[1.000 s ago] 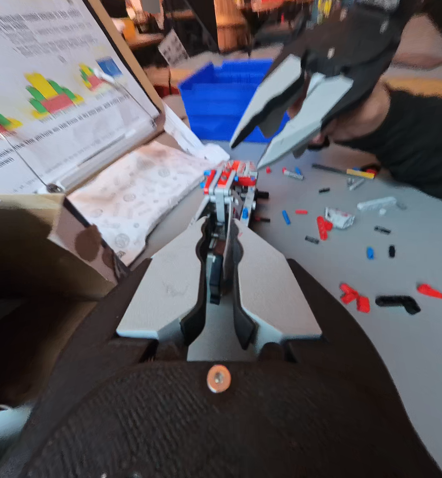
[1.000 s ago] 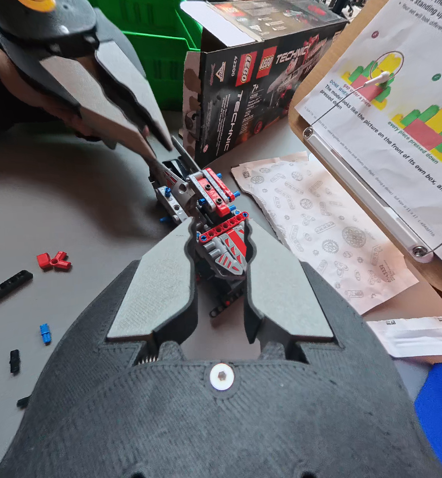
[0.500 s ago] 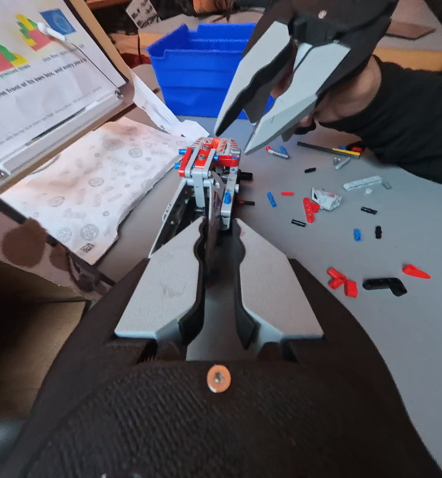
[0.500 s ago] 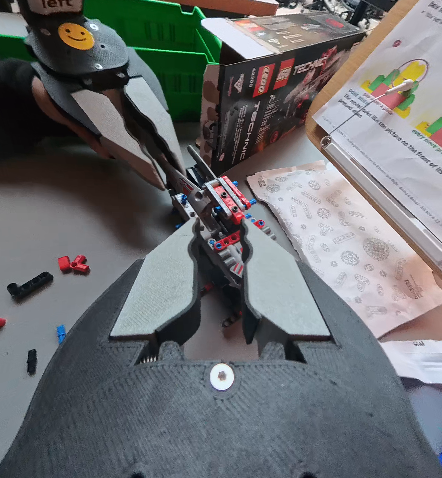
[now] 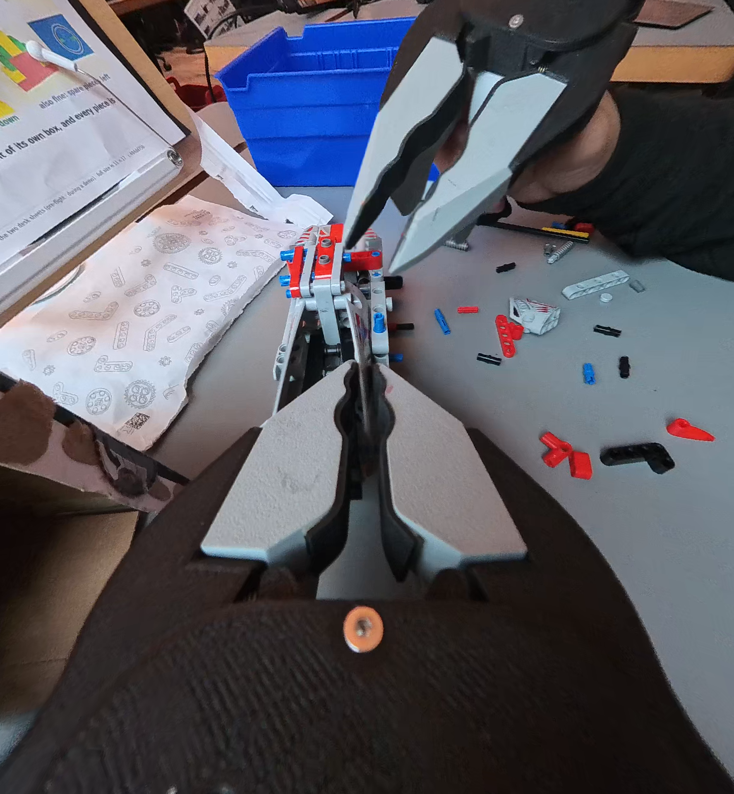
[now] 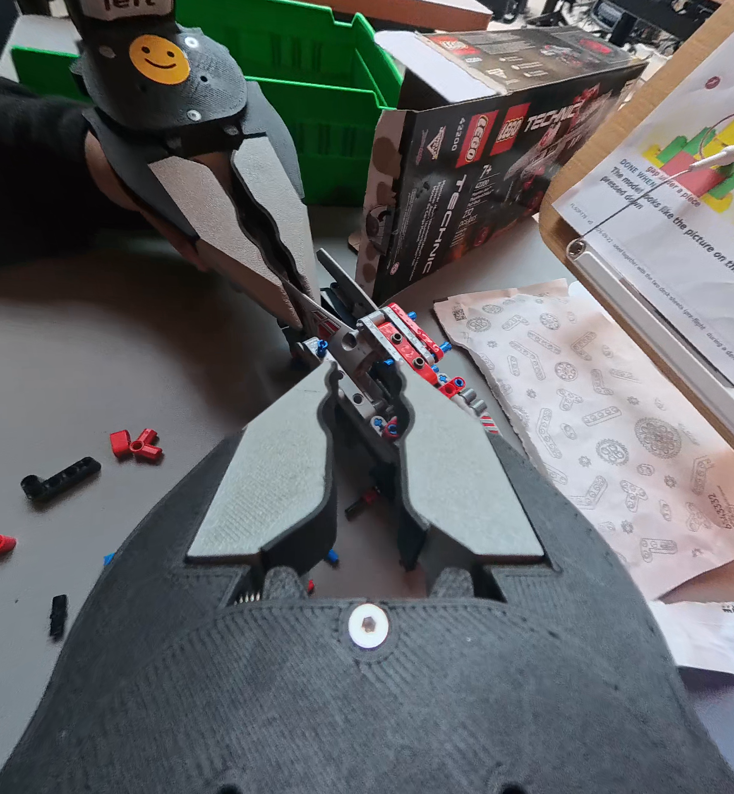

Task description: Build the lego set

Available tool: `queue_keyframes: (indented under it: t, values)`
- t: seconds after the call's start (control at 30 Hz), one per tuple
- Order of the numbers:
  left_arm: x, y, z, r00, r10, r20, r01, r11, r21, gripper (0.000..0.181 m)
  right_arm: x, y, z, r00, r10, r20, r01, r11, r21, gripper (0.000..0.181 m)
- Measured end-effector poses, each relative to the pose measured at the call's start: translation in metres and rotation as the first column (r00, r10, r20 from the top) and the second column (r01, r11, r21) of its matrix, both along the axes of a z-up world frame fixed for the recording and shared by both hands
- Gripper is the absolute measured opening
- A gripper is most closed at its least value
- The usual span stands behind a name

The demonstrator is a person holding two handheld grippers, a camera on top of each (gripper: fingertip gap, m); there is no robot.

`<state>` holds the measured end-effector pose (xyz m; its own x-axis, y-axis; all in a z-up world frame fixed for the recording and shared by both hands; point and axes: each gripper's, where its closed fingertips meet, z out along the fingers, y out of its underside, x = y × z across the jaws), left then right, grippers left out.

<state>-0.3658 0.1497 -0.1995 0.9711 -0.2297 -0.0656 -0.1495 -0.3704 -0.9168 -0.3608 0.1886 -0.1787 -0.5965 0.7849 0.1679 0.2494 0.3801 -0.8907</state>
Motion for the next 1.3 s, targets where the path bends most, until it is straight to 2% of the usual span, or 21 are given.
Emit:
queue_keyframes:
  t: [0.27, 0.37, 0.47, 0.57, 0.77, 0.97, 1.03, 1.2, 1.3]
  values:
    - [0.000, 0.000, 0.003, 1.000, 0.000, 0.004, 0.000, 1.000, 0.015, 0.004, -0.006, 0.013, 0.003, 0.997, -0.073, -0.036, 0.074, 0.997, 0.017, 0.019]
    - [-0.001, 0.000, 0.005, 1.000, 0.006, 0.021, -0.006, 1.000, 0.029, 0.003, -0.008, 0.015, 0.003, 0.995, -0.088, -0.050, 0.089, 0.996, 0.024, 0.031]
    - [0.000, -0.001, 0.021, 0.999, -0.001, 0.040, -0.003, 0.995, 0.104, 0.000, -0.011, 0.017, 0.000, 0.992, -0.106, -0.070, 0.112, 0.990, 0.090, 0.034]
    - [-0.002, -0.003, 0.037, 0.997, 0.007, 0.075, -0.021, 0.983, 0.182, 0.000, -0.013, 0.020, -0.003, 0.985, -0.127, -0.121, 0.149, 0.970, 0.193, 0.026]
    - [-0.009, 0.000, 0.029, 0.996, 0.047, 0.078, -0.059, 0.986, 0.155, 0.000, -0.016, 0.023, -0.013, 0.976, -0.144, -0.164, 0.193, 0.922, 0.335, 0.023]
    - [-0.007, 0.002, 0.021, 0.997, 0.044, 0.062, -0.051, 0.991, 0.122, 0.001, -0.018, 0.027, -0.014, 0.978, -0.166, -0.129, 0.196, 0.944, 0.267, 0.024]
    - [-0.006, 0.003, 0.018, 0.998, 0.040, 0.058, -0.047, 0.992, 0.115, 0.000, -0.016, 0.022, -0.017, 0.985, -0.141, -0.104, 0.161, 0.960, 0.227, 0.017]
    - [-0.009, 0.002, 0.021, 0.997, 0.062, 0.037, -0.066, 0.990, 0.124, 0.000, -0.013, 0.014, -0.017, 0.990, -0.092, -0.104, 0.112, 0.971, 0.210, 0.020]
    - [-0.014, 0.002, 0.031, 0.994, 0.092, 0.060, -0.101, 0.980, 0.170, 0.010, -0.008, 0.002, -0.016, 0.994, -0.027, -0.106, 0.049, 0.977, 0.207, 0.020]
